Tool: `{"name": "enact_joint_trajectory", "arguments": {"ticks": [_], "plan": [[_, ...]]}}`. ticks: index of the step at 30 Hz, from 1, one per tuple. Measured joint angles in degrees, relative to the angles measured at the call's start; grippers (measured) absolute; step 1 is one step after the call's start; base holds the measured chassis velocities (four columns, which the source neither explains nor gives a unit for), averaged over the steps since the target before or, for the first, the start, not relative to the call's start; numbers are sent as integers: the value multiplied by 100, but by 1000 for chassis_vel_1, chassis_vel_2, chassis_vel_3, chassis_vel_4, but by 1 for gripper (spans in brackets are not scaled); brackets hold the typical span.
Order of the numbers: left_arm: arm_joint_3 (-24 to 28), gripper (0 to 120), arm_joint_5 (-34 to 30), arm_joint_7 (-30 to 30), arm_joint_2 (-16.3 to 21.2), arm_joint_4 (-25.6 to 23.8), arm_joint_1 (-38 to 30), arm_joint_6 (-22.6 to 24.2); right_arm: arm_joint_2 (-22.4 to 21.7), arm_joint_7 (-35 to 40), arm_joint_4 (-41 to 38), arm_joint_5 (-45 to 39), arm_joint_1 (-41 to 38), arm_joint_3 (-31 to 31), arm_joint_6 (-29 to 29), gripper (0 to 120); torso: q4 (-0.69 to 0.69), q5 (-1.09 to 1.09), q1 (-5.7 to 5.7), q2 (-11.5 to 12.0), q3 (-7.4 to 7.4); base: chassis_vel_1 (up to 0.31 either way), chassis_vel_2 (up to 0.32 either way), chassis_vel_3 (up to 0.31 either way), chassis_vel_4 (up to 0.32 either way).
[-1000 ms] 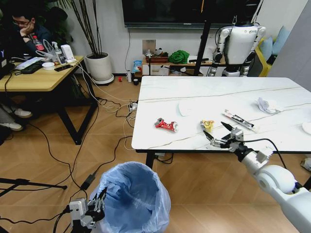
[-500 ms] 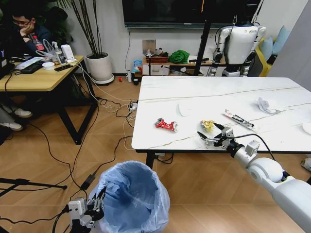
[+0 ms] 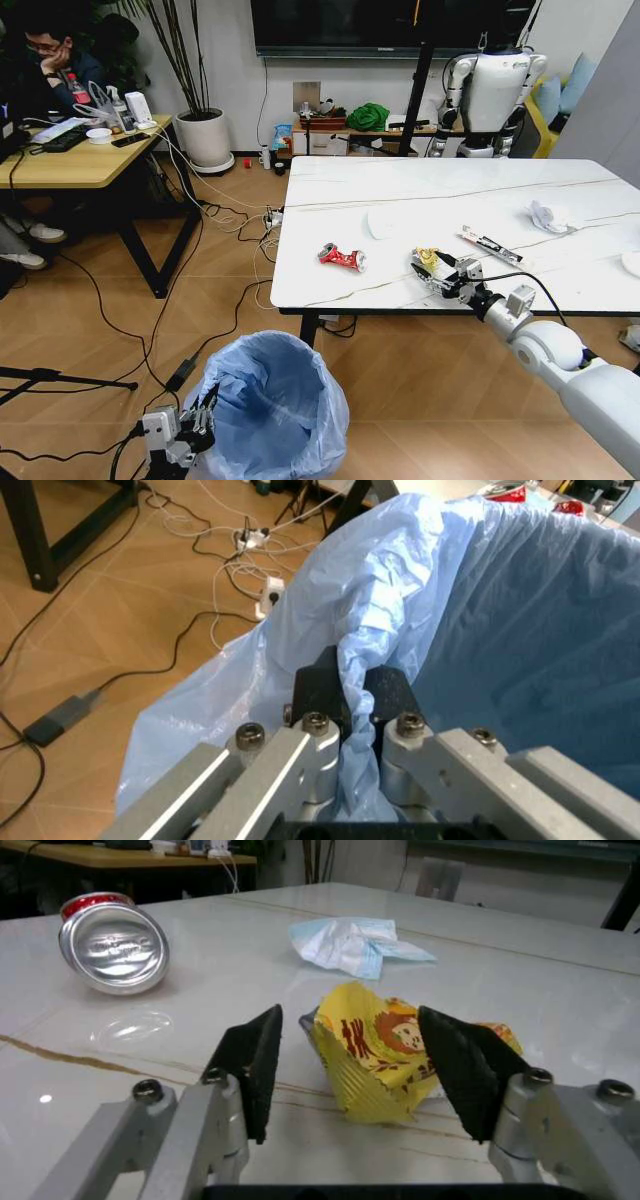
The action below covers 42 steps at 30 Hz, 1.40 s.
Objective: Pick up the trash bin and place the trash from the table into it.
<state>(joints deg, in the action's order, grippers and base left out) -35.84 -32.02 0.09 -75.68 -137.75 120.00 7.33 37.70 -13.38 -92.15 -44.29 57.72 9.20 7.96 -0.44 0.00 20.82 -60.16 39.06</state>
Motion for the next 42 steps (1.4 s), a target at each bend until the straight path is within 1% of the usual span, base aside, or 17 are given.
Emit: {"name": "enact_joint_trajectory", "arguments": {"ticks": [3, 4, 6, 10, 11, 13, 21, 23, 24, 26, 27, 28, 30, 32, 35, 37, 42], "plan": [[-22, 0, -40, -11, 36, 16, -17, 0, 9, -3, 44, 0, -25, -58, -3, 34, 0, -1, 0, 0, 0, 0, 0, 0, 0], [-22, 0, -40, -11, 36, 16, -17, 0, 9, -3, 44, 0, -25, -58, -3, 34, 0, -1, 0, 0, 0, 0, 0, 0, 0], [-30, 0, -57, -16, 48, 17, -28, 0, 9, -4, 55, 0, -32, -72, -3, 29, 0, -1, 0, 0, 0, 0, 0, 0, 0], [-37, 0, -94, -37, 86, 34, -73, 1, -7, -5, 87, 11, -34, -93, -8, 11, 0, 0, 0, 0, 0, 0, 0, 0, 0], [-37, 0, -94, -37, 86, 34, -73, 1, -7, -5, 87, 11, -34, -93, -8, 11, 0, 0, 0, 0, 0, 0, 0, 0, 0], [-33, 0, -108, -41, 108, 51, -94, 1, -20, -6, 93, 10, -33, -88, -9, 0, 0, 0, 0, 0, 0, 0, 0, 0, 0], [2, 0, -128, -45, 168, 67, -132, 4, -108, -5, -129, -35, 112, 116, -9, 0, 0, 0, 0, 0, 0, 0, 0, 0, 0], [30, 0, -134, -75, 212, 67, -150, 11, -193, -6, -324, -85, 275, 432, 16, 0, 2, 2, 0, 1, 0, 0, 0, 0, 0], [30, 0, -134, -75, 212, 67, -150, 11, -193, -6, -324, -85, 275, 432, 16, 0, 2, 2, 0, 1, 0, 0, 0, 0, 0], [64, 0, -155, -96, 264, 67, -171, 23, -352, -26, -645, -165, 593, 933, 58, 0, 2, 0, 0, 1, 0, 0, 0, 0, 0], [85, 0, -174, -108, 306, 81, -205, 41, -478, -54, -909, -260, 899, 1370, 71, 0, 2, 0, 0, 1, 0, 0, 0, 0, 0], [85, 0, -174, -108, 306, 81, -205, 41, -478, -54, -909, -260, 899, 1370, 71, 0, 2, 0, 0, 1, 0, 0, 0, 0, 0], [117, 0, -199, -151, 364, 92, -261, 78, -627, -104, -1225, -394, 1354, 1904, 81, 0, -1, -5, -1, 0, -1, 0, 0, 0, 0], [175, 0, -309, -216, 471, 94, -354, 133, -796, -150, -1532, -555, 1827, 2408, 103, 0, -4, 0, -1, 0, -1, 0, 0, 0, 0], [205, 0, -377, -236, 541, 106, -398, 145, -835, -151, -1648, -631, 1943, 2558, 112, 0, -3, -2, -1, 0, -2, 0, 0, 0, 0], [251, 0, -486, -252, 638, 122, -467, 154, -846, -151, -1807, -729, 1960, 2614, 116, 0, 3, 3, -1, 0, -1, 0, 0, 0, 0], [341, 0, -651, -306, 791, 170, -611, 184, -969, -232, -2132, -770, 1996, 2568, 204, 0, 2, 0, -1, 0, -1, 0, 0, 0, 0]]}}
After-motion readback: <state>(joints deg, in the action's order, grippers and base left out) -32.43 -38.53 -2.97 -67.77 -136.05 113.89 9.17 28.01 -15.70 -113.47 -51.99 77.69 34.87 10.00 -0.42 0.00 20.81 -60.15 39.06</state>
